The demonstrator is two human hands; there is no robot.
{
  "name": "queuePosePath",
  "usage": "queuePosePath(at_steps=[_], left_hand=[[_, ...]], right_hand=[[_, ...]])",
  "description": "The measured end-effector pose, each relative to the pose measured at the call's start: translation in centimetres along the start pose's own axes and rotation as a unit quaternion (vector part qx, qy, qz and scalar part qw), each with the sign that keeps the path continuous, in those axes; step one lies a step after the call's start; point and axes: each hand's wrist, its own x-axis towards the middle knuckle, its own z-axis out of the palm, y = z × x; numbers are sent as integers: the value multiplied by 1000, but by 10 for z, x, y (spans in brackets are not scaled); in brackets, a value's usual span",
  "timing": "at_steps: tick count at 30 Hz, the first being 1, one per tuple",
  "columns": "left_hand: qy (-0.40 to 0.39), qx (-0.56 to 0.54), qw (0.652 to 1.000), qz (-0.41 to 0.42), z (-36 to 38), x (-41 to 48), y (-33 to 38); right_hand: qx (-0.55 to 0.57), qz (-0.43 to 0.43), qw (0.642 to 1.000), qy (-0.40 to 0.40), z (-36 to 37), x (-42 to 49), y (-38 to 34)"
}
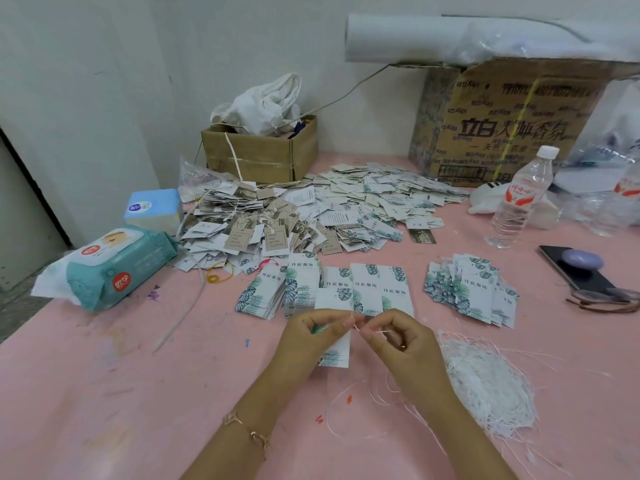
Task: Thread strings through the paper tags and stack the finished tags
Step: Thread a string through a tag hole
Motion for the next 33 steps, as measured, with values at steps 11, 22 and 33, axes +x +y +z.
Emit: queuePosePath(at_steps=[11,22,33], left_hand=[[114,-31,993,5,-4,5,-1],[138,-20,989,40,-3,5,-1],[75,117,980,144,14,-6,-8]], right_hand=[[-93,-7,994,53,0,3,8],[-135,-13,989,54,-6,2,12],[51,-3,999,-14,15,0,2]])
